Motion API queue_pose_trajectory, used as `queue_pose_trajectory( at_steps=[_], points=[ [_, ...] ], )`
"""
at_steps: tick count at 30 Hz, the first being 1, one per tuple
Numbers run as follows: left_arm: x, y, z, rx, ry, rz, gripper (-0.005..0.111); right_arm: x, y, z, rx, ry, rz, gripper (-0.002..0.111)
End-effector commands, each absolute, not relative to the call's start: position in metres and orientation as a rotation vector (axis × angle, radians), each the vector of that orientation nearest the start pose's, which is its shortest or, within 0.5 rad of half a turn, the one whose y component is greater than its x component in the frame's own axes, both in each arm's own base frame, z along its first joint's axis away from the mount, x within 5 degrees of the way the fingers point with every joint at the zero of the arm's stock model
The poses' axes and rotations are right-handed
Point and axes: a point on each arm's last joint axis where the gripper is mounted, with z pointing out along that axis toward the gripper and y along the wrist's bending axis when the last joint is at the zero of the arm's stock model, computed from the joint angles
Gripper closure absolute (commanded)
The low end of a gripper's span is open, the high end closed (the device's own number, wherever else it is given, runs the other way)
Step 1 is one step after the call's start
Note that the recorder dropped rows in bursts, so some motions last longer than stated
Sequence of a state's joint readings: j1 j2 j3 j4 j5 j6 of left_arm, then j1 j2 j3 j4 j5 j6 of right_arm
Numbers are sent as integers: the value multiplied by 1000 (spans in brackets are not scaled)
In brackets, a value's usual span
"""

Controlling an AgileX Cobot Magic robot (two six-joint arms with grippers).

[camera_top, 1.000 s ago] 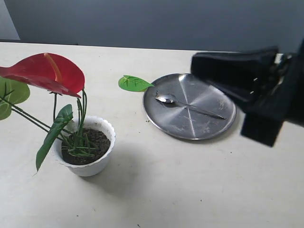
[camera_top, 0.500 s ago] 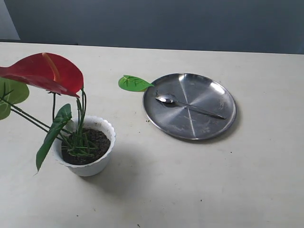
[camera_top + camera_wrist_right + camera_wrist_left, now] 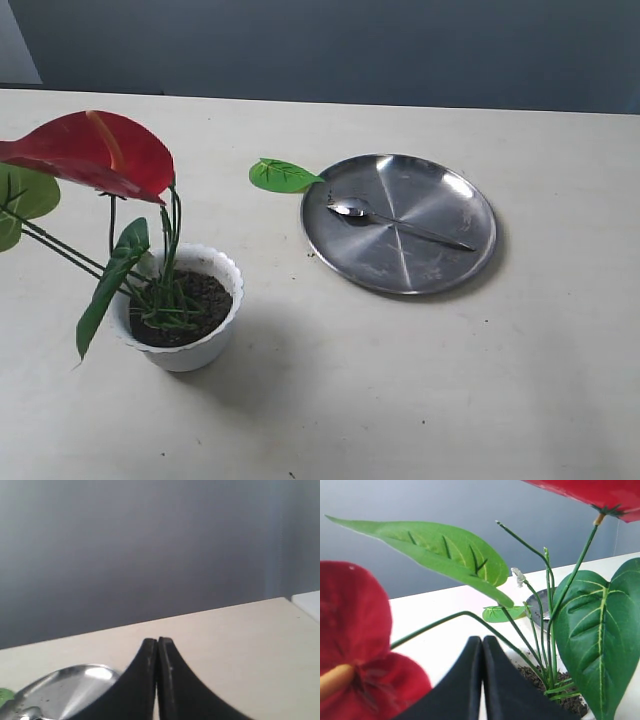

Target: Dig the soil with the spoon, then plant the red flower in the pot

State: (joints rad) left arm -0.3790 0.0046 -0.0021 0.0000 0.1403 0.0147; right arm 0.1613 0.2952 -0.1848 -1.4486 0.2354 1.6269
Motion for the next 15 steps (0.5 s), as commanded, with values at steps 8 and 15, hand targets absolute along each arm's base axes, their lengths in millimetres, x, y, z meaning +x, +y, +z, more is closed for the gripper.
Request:
queue_pose_trajectory(
  at_steps=[8, 15],
  points=[
    [52, -21, 202, 317, 1587, -287, 106, 61, -17, 211, 250, 1543, -87, 108],
    [52, -21, 202, 317, 1587, -287, 106, 55, -20, 211, 289, 1483, -117, 108]
  ],
)
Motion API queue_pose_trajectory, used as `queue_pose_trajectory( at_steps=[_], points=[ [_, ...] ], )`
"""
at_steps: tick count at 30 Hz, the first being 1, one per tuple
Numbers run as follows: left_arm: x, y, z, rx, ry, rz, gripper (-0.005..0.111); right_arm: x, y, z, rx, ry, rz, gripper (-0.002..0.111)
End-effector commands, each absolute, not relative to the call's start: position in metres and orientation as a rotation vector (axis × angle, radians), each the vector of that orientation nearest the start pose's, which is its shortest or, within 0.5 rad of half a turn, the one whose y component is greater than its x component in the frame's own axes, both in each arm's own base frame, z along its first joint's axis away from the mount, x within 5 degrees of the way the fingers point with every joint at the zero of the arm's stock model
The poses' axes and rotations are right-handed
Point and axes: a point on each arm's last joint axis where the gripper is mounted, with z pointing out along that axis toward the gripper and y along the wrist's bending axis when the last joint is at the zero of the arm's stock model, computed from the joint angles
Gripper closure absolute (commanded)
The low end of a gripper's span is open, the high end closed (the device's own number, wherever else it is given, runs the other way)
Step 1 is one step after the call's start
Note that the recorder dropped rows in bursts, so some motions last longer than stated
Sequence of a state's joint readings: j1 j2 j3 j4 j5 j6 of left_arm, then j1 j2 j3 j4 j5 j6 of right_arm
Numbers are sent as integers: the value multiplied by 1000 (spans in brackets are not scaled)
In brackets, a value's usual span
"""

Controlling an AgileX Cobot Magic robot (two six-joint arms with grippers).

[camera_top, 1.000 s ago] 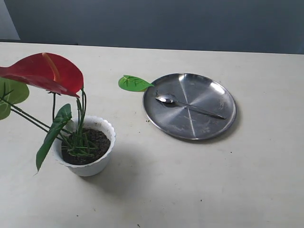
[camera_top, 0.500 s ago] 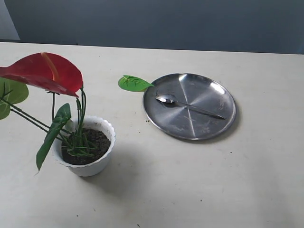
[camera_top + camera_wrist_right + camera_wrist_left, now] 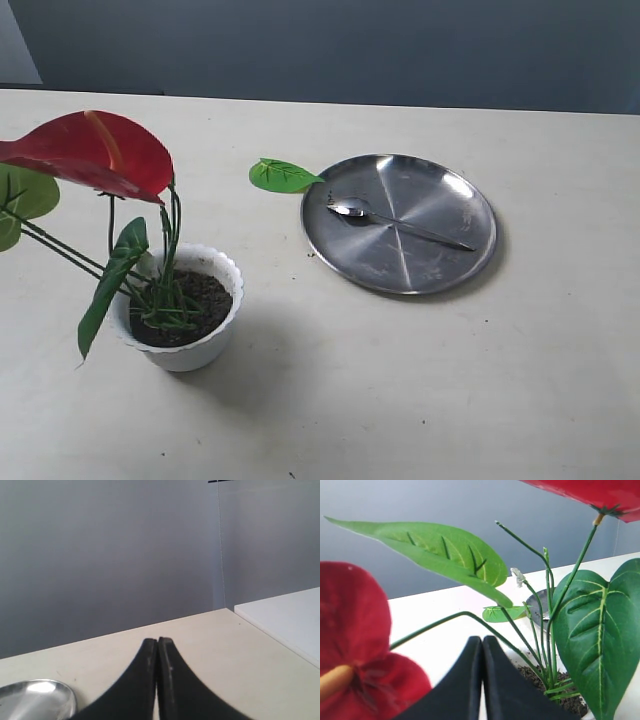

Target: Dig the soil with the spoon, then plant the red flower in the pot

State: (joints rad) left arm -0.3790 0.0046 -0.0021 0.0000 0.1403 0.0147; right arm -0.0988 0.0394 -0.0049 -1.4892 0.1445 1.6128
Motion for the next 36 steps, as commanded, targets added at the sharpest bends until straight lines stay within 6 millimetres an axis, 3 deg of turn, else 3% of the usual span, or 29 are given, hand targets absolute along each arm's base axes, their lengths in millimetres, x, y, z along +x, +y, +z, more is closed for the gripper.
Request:
queue_pose_trajectory(
  at_steps=[1, 36],
  points=[
    [52, -21, 202, 317, 1587, -287, 106, 54, -20, 212, 294, 1480, -122, 108],
    [52, -21, 202, 317, 1587, -287, 106, 54, -20, 211, 307, 1479, -112, 108]
  ],
)
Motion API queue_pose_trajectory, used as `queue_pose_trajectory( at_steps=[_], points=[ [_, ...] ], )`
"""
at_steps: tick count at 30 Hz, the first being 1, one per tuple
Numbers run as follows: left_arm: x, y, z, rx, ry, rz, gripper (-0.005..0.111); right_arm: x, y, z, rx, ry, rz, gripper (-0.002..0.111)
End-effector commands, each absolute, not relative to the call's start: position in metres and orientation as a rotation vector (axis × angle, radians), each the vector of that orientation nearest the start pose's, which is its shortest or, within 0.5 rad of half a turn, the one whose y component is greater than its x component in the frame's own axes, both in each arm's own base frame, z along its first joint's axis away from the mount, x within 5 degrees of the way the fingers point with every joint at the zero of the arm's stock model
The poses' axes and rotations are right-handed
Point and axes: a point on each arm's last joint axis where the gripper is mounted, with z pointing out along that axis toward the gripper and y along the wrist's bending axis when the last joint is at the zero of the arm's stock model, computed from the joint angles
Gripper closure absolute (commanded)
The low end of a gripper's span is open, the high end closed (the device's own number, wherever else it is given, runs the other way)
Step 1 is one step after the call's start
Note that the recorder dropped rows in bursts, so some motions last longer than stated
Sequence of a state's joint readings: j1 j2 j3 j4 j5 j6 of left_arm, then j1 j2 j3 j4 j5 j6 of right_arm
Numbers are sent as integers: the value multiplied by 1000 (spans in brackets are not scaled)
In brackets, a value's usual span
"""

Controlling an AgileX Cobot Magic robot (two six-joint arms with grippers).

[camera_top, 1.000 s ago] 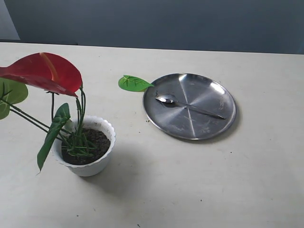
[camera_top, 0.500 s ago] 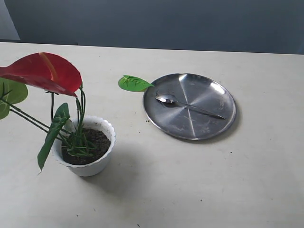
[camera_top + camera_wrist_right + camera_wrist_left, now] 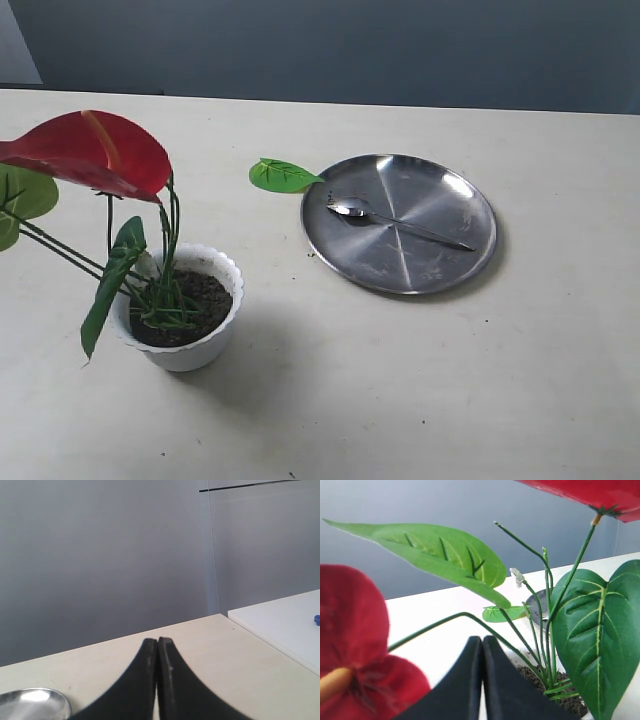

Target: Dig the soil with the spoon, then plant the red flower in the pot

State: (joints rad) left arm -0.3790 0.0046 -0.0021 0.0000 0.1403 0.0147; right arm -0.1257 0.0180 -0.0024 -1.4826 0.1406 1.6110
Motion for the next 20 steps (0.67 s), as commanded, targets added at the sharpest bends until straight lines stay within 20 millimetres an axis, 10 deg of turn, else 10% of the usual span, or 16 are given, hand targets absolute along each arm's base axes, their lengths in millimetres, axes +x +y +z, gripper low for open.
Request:
queue_pose_trajectory(
  at_steps=[1, 20],
  points=[
    [52, -21, 202, 317, 1587, -287, 106, 54, -20, 211, 307, 1479, -112, 108],
    [52, -21, 202, 317, 1587, -287, 106, 54, -20, 211, 301, 1479, -106, 108]
  ],
)
